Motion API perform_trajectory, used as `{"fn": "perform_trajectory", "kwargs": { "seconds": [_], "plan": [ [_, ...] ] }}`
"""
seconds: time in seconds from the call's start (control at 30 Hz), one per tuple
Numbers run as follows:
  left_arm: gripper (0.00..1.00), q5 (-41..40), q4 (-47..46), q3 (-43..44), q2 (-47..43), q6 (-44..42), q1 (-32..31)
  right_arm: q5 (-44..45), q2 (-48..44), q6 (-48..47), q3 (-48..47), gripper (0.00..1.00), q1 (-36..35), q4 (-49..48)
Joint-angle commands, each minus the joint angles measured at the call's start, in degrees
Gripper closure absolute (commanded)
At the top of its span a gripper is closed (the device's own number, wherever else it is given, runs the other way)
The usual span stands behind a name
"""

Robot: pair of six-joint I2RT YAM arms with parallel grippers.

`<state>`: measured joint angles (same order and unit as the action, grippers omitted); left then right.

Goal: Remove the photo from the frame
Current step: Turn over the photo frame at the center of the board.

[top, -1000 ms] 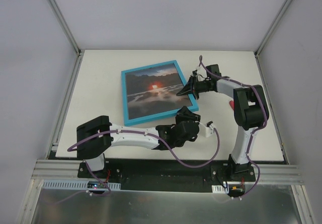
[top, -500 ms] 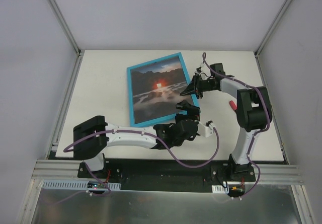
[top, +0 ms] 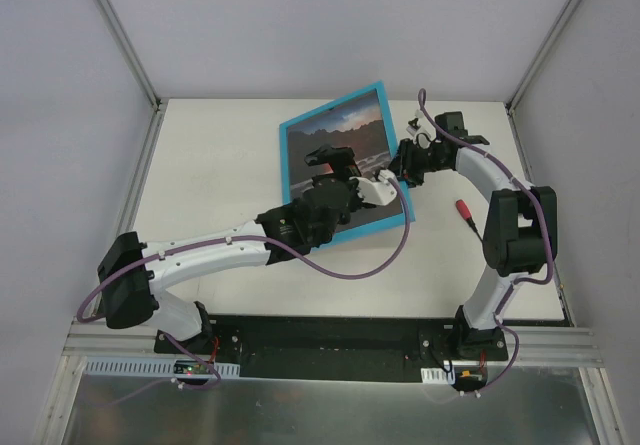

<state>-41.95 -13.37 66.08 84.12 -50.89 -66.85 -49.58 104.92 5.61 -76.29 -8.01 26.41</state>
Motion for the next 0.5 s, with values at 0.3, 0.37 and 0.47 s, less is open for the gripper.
{"fn": "perform_trajectory", "kwargs": {
  "seconds": [0.3, 0.37, 0.47],
  "plan": [
    [0.01, 12.76, 19.41, 7.03, -6.25, 26.7, 19.02, 19.25, -7.01, -9.56, -22.04, 0.99, -0.07, 25.43],
    [0.01, 17.05, 24.41, 9.75, -4.41, 32.75, 22.53, 21.62, -6.58, -11.22, -26.95, 0.99, -0.69, 29.03],
    [0.01, 27.5, 33.11, 15.9, -0.64, 42.42, 30.08, 27.76, -7.1, -13.16, -33.38, 0.99, -2.53, 32.64]
  ]
}}
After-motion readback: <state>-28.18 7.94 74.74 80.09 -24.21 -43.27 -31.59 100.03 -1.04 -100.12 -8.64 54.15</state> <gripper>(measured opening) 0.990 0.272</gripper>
